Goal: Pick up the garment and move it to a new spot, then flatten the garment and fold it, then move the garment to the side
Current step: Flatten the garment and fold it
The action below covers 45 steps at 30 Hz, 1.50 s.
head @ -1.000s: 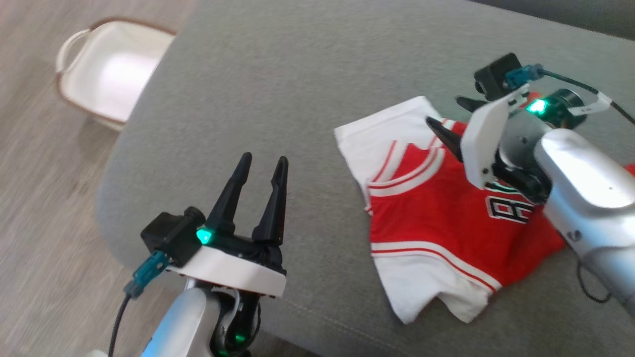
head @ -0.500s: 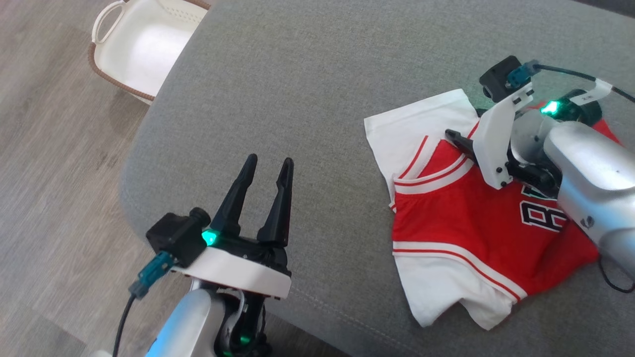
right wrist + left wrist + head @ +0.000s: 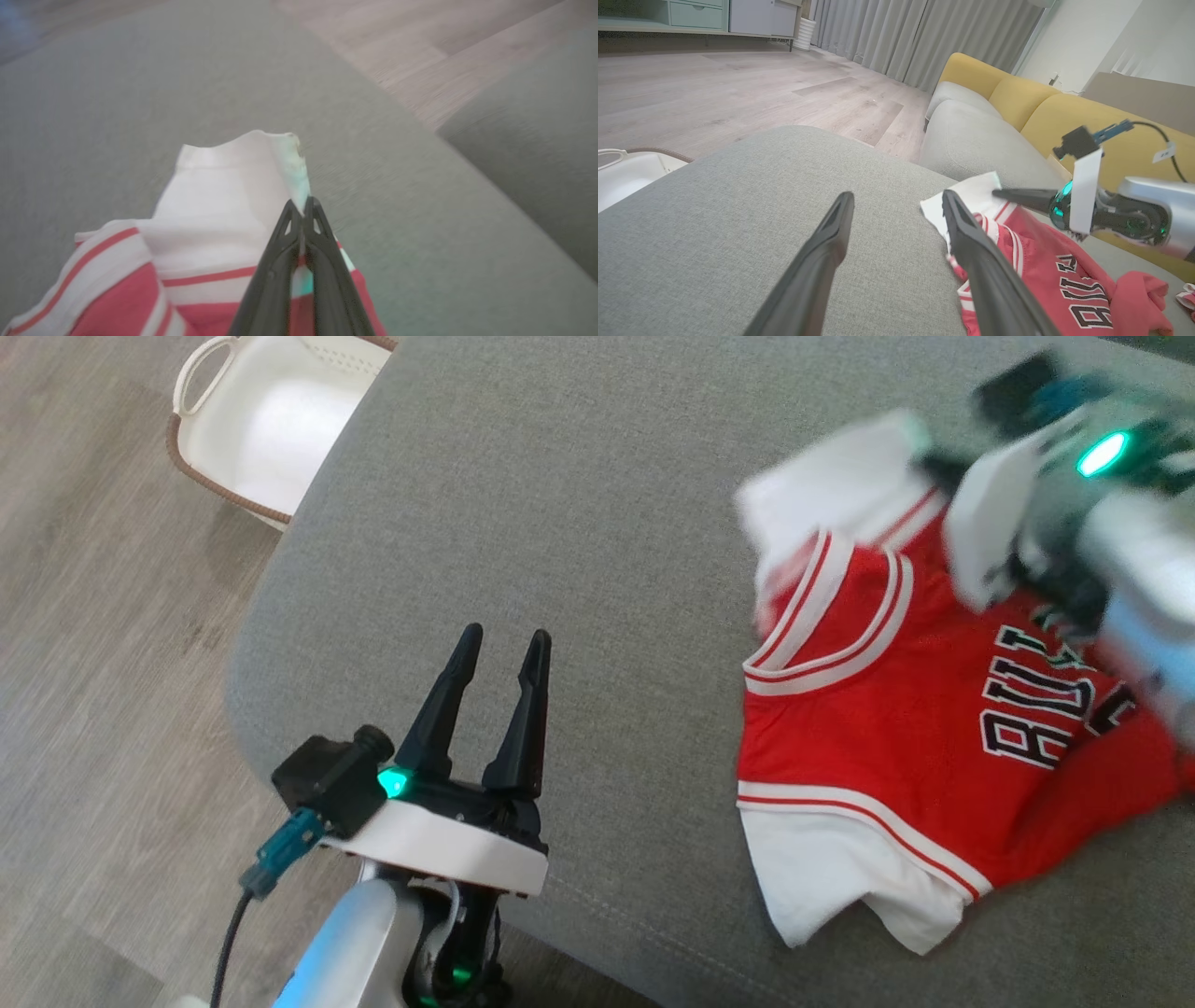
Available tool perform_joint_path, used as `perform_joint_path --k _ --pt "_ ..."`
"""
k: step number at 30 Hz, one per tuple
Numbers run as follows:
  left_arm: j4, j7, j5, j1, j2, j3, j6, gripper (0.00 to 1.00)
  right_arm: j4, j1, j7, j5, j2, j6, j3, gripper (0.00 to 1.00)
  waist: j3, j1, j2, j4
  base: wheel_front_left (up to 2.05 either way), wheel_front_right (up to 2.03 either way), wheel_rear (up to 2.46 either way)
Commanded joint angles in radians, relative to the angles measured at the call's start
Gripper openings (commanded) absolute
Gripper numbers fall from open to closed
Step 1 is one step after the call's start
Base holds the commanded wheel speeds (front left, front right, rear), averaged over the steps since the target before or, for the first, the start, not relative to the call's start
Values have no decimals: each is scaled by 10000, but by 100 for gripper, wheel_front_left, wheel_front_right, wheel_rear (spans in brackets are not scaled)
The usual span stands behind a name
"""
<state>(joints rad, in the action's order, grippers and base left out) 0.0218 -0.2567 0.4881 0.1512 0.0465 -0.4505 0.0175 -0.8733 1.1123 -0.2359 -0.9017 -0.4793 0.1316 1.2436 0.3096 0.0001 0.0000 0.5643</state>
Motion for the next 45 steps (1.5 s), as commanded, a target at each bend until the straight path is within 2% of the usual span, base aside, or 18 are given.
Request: perform_joint_path --k 1,9,13,14,15,23,30,36,41,45 --pt "-346 -51 55 327 37 277 20 100 -401 679 717 203 28 -9 -358 0 -35 -1 0 -4 0 0 0" --pt "-304 -51 20 386 37 338 -22 100 -3800 2494 4296 1566 804 -9 -1575 0 -127 -1 0 -21 0 0 0" --pt "-293 -51 17 426 37 333 -34 100 -4156 2981 4875 2307 698 -9 -2254 0 -164 -1 0 -49 0 0 0" --pt "-285 -51 16 437 37 327 -36 100 -4163 2907 4907 2499 559 -9 -2455 40 -183 -1 0 -58 0 0 0" --pt "-274 -51 12 439 37 328 -32 100 -4166 2669 4890 2576 545 -9 -2662 100 -219 -1 0 -88 0 0 0" --pt "-227 -51 -152 388 37 458 -58 100 -4172 1552 4519 3075 948 -9 -3518 100 -536 -1 0 -691 0 0 0" --pt "-227 -51 -569 311 37 1071 -88 100 -4053 459 4961 3216 1707 -9 -4553 100 -1280 -1 0 -2035 0 0 0" --pt "-292 -51 -848 147 37 1761 -145 100 -1937 -1106 4974 3588 1805 -9 -6130 100 -1772 -1 0 -3374 0 0 0" --pt "-244 -51 -1022 -99 37 2091 -230 100 13 -3254 4975 4563 2019 -9 -7915 100 -2203 -1 0 -4324 0 0 0" --pt "-284 -51 -1084 -297 37 2319 -226 100 1583 -5077 4976 5528 2509 -9 -9392 100 -2385 -1 0 -4907 0 0 0"
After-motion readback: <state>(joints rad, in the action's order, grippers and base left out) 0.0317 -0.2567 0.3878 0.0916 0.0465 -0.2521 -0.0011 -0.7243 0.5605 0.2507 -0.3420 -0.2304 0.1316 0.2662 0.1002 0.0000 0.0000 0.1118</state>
